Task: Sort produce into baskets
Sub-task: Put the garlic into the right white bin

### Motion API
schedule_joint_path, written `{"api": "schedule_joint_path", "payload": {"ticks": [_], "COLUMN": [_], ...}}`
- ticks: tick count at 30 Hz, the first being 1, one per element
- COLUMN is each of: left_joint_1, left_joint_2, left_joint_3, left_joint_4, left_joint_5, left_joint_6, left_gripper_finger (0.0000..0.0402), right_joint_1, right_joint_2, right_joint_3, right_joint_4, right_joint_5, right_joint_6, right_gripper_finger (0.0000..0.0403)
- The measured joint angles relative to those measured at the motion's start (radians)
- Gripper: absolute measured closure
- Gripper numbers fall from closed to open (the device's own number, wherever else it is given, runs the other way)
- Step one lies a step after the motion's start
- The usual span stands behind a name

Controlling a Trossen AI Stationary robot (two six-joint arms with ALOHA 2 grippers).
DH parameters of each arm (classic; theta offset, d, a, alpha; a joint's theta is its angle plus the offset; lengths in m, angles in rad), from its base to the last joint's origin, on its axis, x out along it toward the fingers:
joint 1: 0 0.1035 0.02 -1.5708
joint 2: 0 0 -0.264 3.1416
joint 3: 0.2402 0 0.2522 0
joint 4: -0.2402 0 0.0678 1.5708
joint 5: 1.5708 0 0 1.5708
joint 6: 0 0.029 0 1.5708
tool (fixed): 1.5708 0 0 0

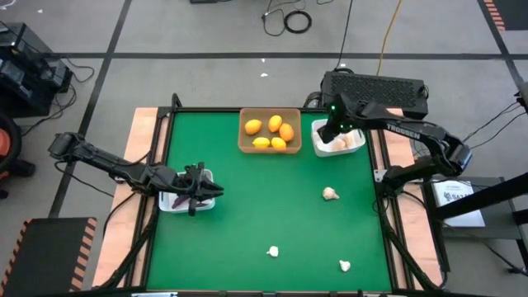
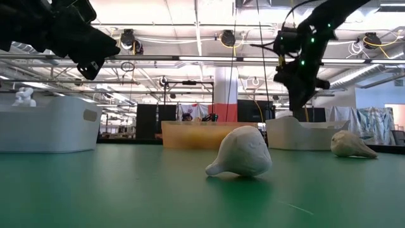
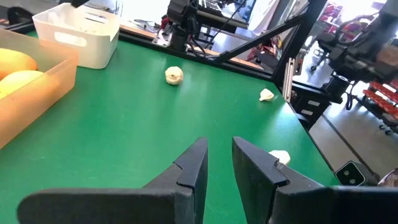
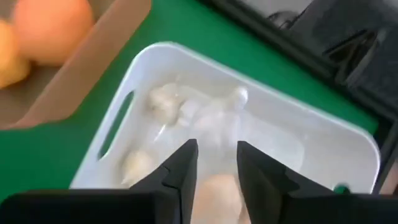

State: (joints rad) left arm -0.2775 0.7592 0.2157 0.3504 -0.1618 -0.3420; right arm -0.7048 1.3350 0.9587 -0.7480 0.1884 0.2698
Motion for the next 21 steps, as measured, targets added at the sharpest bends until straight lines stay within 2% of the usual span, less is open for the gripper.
{"api": "schedule_joint_path", "payload": {"ticks": [5, 10, 18, 21], "left_joint_1": [0.000, 0.000, 0.000, 0.000], "left_joint_2": [0.000, 0.000, 0.000, 0.000], "left_joint_3": [0.000, 0.000, 0.000, 0.000], "left_joint_4": [0.000, 0.000, 0.000, 0.000], "left_joint_5": [0.000, 0.000, -0.003, -0.004], "left_joint_6": [0.000, 0.000, 0.005, 0.007], "left_gripper_finger": [0.0322, 0.0322, 0.0322, 0.0322], "right_joint_1": [0.008, 0.096, 0.388, 0.527], "right_joint_2": [0.000, -0.001, -0.001, -0.001], "right_joint_3": [0.118, 0.157, 0.156, 0.156], "right_joint_4": [-0.178, -0.274, -0.303, -0.302], "right_joint_5": [-0.176, -0.387, -0.551, -0.560], "right_joint_6": [0.077, 0.157, 0.414, 0.552], "right_gripper_finger": [0.0291, 0.0293, 0.0293, 0.0293]}}
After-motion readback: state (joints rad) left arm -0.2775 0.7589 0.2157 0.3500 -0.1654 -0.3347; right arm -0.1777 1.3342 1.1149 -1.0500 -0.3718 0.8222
